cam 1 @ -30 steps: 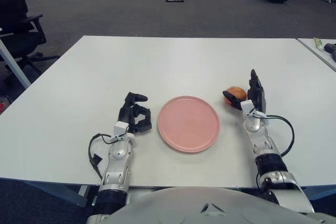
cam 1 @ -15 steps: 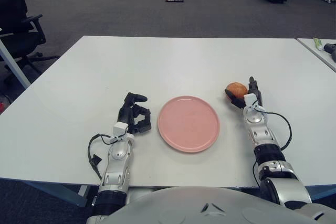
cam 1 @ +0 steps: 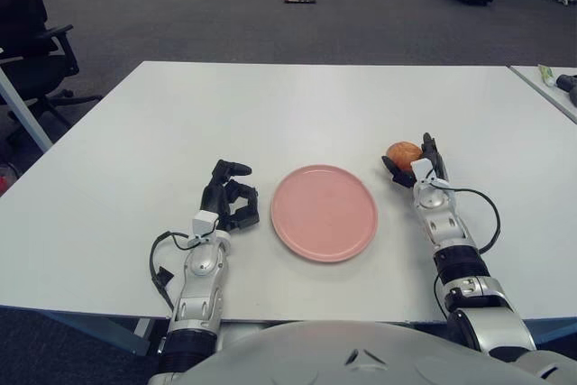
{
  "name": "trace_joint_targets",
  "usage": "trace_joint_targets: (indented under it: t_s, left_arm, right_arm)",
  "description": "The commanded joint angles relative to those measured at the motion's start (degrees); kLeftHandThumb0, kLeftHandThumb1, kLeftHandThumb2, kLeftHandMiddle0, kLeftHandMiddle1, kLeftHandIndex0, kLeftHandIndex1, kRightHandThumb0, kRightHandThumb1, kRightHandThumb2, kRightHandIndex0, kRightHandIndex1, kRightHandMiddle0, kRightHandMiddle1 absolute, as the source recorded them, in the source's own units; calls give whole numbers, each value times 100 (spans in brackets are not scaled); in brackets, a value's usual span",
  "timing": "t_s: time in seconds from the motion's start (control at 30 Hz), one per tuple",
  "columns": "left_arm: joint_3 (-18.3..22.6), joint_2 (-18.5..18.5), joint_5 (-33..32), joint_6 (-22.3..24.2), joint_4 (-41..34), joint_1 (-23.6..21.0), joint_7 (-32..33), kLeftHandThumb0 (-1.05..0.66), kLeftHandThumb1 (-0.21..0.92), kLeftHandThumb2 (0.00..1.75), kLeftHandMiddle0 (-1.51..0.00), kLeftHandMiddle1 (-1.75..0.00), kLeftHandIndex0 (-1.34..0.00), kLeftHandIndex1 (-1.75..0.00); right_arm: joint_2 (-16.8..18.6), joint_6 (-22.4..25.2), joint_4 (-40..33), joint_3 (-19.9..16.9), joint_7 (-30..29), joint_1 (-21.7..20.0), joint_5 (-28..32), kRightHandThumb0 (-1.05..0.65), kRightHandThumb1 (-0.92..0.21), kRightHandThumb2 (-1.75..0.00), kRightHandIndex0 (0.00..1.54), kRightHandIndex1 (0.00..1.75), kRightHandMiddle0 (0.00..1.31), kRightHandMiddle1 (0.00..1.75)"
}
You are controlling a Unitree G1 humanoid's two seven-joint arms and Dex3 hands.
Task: Put the apple into the plate.
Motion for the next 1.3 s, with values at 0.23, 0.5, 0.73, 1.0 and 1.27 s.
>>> trace_joint_targets:
  t_s: [0.23, 0.5, 0.73, 1.0, 1.27]
  left_arm:
    - [9, -43, -28, 231, 63, 123, 9, 0, 36, 122, -65, -155, -39, -175]
    - [0, -37, -6, 126, 125, 113, 8, -1, 35, 127, -60, -168, -38, -175]
    - [14, -62, -26, 96, 134, 112, 23, -1, 34, 129, -61, -170, -38, -175]
    - [65, -73, -72, 11, 200, 82, -6, -1, 34, 129, -62, -168, -38, -175]
    - [106, -66, -85, -133, 310, 48, -16, -1, 34, 129, -62, -168, -38, -175]
  right_arm:
    - [-18, 495, -65, 211, 76, 181, -132, -65, -61, -77, 1, 49, 0, 56]
    - [42, -62, -18, 18, -145, 247, 18, -51, -51, -96, 6, 93, 0, 96]
    - [151, -901, 111, -288, -296, 327, 392, -44, -42, -110, 19, 128, 1, 142]
    - [131, -1573, 438, -421, -662, 288, 408, -17, -52, -98, 45, 145, 31, 171]
    - [36, -2045, 676, -305, -1600, 226, -62, -2, -15, -146, 80, 159, 51, 174]
